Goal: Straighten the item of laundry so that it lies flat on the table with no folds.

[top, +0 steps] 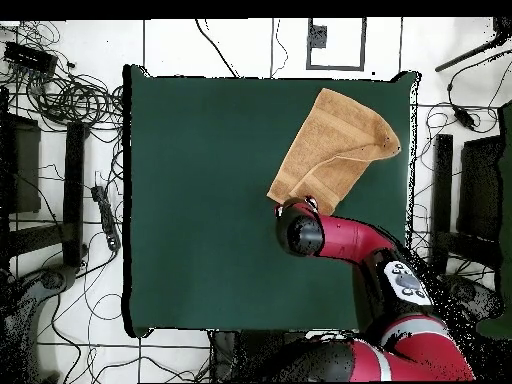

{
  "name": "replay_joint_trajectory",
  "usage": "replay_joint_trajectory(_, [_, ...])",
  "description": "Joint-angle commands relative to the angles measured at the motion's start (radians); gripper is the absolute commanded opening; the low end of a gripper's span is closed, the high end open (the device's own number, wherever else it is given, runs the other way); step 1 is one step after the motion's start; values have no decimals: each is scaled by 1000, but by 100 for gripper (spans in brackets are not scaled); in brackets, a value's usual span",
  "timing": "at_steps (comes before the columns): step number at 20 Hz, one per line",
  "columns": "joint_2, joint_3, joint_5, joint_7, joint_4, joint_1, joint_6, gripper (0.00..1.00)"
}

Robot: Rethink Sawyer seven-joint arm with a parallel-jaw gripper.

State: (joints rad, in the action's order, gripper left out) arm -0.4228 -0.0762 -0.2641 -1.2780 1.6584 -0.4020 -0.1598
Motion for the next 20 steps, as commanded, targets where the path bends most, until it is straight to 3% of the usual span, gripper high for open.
replay_joint_trajectory(1, [218, -74, -33, -164, -15, -40, 131, 100])
replay_joint_trajectory(20, [219, -42, 40, -250, -5, -14, 147, 100])
